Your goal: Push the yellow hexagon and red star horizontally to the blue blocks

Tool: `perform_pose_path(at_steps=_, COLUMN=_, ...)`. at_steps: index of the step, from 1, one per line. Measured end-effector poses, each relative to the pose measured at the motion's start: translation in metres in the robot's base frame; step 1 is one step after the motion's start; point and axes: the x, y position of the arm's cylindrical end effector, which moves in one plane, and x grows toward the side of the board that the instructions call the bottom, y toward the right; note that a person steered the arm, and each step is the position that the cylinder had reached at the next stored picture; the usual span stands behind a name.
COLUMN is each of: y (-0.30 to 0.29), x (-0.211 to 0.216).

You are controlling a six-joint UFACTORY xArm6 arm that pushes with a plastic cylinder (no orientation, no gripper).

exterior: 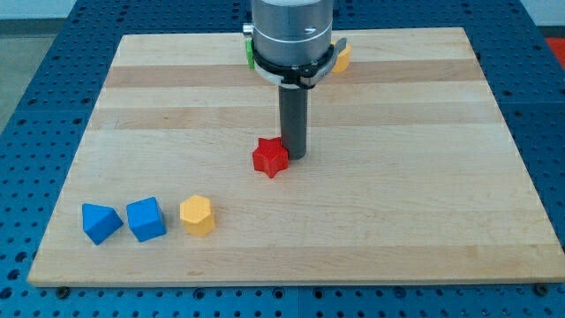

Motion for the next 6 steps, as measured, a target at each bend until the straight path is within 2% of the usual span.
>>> perform_pose_path(at_steps=1, y=0.001, x=-0.027)
perform_pose_path(at_steps=2, y=-0.003, x=-0.034)
perform_pose_path(at_steps=6, y=-0.018, x=-0.021)
